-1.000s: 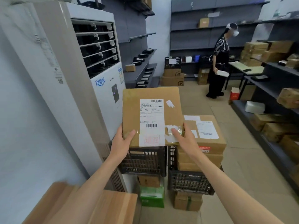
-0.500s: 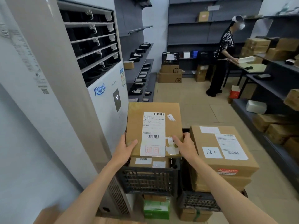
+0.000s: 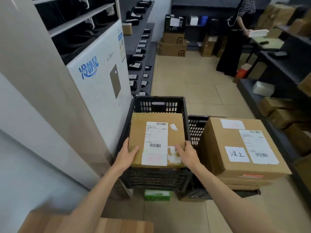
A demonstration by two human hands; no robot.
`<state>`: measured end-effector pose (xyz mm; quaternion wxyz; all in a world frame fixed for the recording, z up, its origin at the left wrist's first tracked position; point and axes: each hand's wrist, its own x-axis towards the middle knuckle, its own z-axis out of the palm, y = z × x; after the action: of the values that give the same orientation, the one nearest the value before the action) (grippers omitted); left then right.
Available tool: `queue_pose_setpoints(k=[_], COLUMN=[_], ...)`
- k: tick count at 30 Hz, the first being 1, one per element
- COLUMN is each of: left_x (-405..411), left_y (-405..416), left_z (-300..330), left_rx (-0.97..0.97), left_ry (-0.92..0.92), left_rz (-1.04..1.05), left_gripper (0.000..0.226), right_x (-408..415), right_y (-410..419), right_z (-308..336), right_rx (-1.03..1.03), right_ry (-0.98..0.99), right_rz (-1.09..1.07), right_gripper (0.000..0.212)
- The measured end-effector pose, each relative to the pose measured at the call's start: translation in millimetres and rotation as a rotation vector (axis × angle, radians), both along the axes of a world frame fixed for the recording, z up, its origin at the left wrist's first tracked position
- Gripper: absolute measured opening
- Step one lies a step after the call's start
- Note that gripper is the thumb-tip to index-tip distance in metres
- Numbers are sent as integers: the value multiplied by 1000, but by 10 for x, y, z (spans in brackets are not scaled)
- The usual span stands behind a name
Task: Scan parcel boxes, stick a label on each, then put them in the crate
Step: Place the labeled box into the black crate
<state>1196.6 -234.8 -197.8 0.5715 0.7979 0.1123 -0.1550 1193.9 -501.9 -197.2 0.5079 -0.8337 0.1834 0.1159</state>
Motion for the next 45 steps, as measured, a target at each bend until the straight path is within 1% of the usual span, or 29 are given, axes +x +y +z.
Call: queue_pose_setpoints(k=[3,7,12,16,18,20,22,24,26,28,30,34,37,40,42,45], left_x=[50,105,154,212,226,258,292,320,305,236,104,-455,-1068,-1818,-2382,-3213], left_y=[-8,-28,-69,-72,-77,-80,-66,-55,-38,11,116,361,528,673,722,706], left_z=[-91,-237,-406,-394,-345,-273,-126,79,313,530,700,961,1116,1180,1188,1170], left_rx=[20,68,85,111,171,285,442,558,657,753,840,891,1022,1082,1116,1126], left_ry=[12,48,122,144,130,80,3,-94,-180,-237,-260,-215,-175,-75,8,131], left_rz=[6,-30,-52,-53,-85,-125,-149,-195,-245,-240,-193,-15,119,303,428,577], left_gripper=[60,62,64,63,63,68,70,59,46,39,36,38,39,38,39,40], right_x=[79,115,152,178,200,224,252,288,325,349,347,223,-2,-338,-624,-1074], right_y=[55,72,48,85,109,146,204,295,421,559,725,1142,1460,1772,1972,2204], right_z=[-156,-333,-417,-399,-359,-278,-105,148,402,628,807,1054,1096,1081,1084,1077], right_rx=[-8,-30,-66,-103,-149,-266,-469,-650,-725,-765,-764,-723,-676,-541,-462,-415], right_ry=[107,169,263,273,250,178,52,-100,-213,-322,-404,-547,-647,-713,-735,-845], right_rz=[1,-23,-25,-20,0,68,194,362,509,610,707,907,1066,1237,1363,1510], right_gripper=[40,37,46,49,50,50,43,35,37,39,36,26,31,38,37,35])
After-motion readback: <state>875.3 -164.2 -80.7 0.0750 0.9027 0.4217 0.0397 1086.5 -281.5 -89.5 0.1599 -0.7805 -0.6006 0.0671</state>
